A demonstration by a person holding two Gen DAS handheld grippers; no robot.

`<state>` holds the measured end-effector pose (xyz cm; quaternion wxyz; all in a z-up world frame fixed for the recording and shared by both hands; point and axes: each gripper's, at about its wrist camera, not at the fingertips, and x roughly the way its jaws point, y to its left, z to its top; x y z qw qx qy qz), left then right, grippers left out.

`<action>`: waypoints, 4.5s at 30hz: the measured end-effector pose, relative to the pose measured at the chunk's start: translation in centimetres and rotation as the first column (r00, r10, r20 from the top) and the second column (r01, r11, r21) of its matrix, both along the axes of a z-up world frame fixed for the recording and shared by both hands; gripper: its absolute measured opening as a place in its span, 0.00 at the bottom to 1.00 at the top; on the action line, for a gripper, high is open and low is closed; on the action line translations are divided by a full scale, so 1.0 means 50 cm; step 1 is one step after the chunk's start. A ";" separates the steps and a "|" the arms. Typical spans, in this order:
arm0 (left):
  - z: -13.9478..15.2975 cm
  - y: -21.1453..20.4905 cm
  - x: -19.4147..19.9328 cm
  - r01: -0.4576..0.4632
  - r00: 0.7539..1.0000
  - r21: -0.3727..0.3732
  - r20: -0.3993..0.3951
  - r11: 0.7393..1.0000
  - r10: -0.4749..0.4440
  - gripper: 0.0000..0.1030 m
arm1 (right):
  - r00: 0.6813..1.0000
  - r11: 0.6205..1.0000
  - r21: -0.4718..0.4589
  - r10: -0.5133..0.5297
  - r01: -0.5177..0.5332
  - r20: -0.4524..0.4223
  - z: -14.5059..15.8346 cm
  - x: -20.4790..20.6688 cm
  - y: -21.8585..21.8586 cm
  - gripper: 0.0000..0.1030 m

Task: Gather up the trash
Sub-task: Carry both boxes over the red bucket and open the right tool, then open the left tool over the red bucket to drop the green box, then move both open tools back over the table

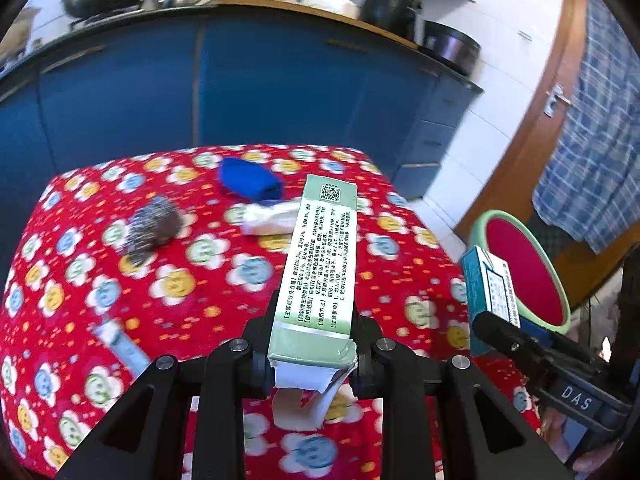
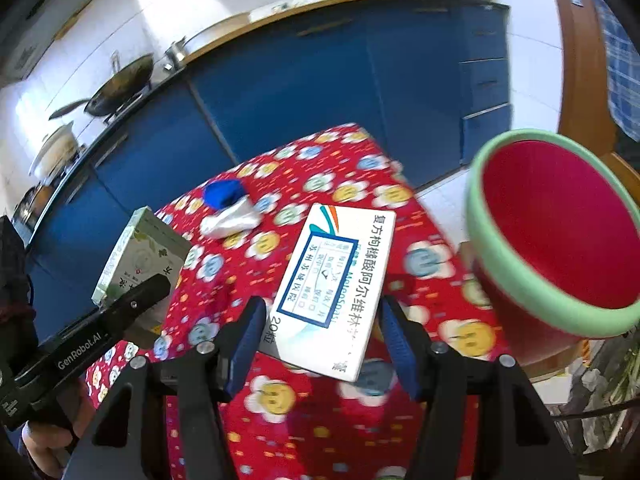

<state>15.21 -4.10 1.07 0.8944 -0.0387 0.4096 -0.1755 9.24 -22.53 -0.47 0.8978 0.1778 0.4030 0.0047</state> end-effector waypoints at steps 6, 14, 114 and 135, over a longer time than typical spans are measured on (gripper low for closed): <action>0.007 -0.088 0.002 0.073 0.997 0.002 0.001 0.997 -0.073 0.25 | 0.997 0.997 -0.008 -0.071 0.071 0.027 0.016 -0.030 -0.087 0.59; 0.004 -0.195 0.008 0.152 0.988 0.009 -0.019 0.988 -0.151 0.25 | 0.985 0.987 -0.017 -0.162 0.163 0.055 0.035 -0.058 -0.202 0.60; 0.005 -0.049 -0.016 -0.119 0.992 0.080 -0.037 0.990 0.122 0.58 | 0.992 0.999 0.026 -0.048 0.046 0.113 0.046 -0.058 -0.146 0.66; -0.057 0.170 -0.019 -0.378 0.916 0.118 -0.095 0.918 0.389 0.58 | 0.993 0.995 0.043 0.089 -0.093 0.076 0.021 -0.010 -0.013 0.66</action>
